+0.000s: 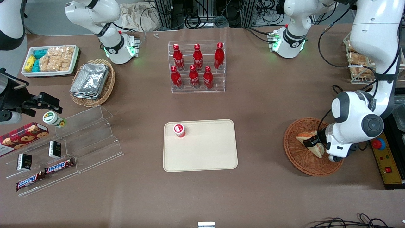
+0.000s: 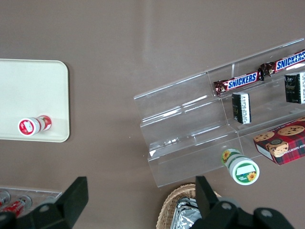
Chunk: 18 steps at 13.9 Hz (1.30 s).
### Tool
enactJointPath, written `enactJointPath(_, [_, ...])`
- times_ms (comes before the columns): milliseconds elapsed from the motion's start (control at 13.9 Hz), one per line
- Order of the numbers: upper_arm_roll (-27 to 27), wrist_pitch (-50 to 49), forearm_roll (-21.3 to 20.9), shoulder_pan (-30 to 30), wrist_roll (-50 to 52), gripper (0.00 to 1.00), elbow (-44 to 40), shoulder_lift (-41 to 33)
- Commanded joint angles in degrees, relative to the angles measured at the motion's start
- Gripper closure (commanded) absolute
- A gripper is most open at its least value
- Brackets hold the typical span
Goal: Place sandwich from basket to tray
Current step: 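Close the left gripper on the sandwich and lift it from the basket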
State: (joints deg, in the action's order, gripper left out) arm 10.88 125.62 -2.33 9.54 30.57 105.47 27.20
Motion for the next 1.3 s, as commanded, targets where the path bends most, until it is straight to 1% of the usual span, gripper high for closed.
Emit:
enactJointPath(0, [0.02, 1.03, -0.57, -0.13, 2.03, 0.35, 1.14, -1.09])
enactJointPath(144, [0.02, 0.68, -0.83, -0.31, 4.31, 0.74, 0.88, -1.36])
enactJointPath(216, [-0.06, 0.24, -1.01, -1.01, 6.06, 0.96, 0.62, -1.53])
enactJointPath(288, [-0.07, -0.46, -1.01, -1.27, 7.38, 1.00, 0.09, -1.97])
enactJointPath(360, [-0.07, -2.56, -1.01, -1.28, 8.70, 1.00, -1.13, -2.75])
enactJointPath(505, [-0.07, -10.10, -0.92, -1.28, 9.59, 1.00, -5.77, -4.16])
enactJointPath(793, [0.37, -31.00, -0.13, -1.45, 8.02, 1.00, -20.79, -5.75])
enactJointPath(865, [1.59, -34.19, -0.13, -1.37, 6.97, 1.00, -24.22, -5.84])
enactJointPath(1009, [3.96, -36.32, -0.13, -1.36, 6.95, 1.00, -27.15, -5.75])
enactJointPath(1225, [9.14, -36.76, -0.57, -1.36, 5.47, 1.00, -27.24, -5.75])
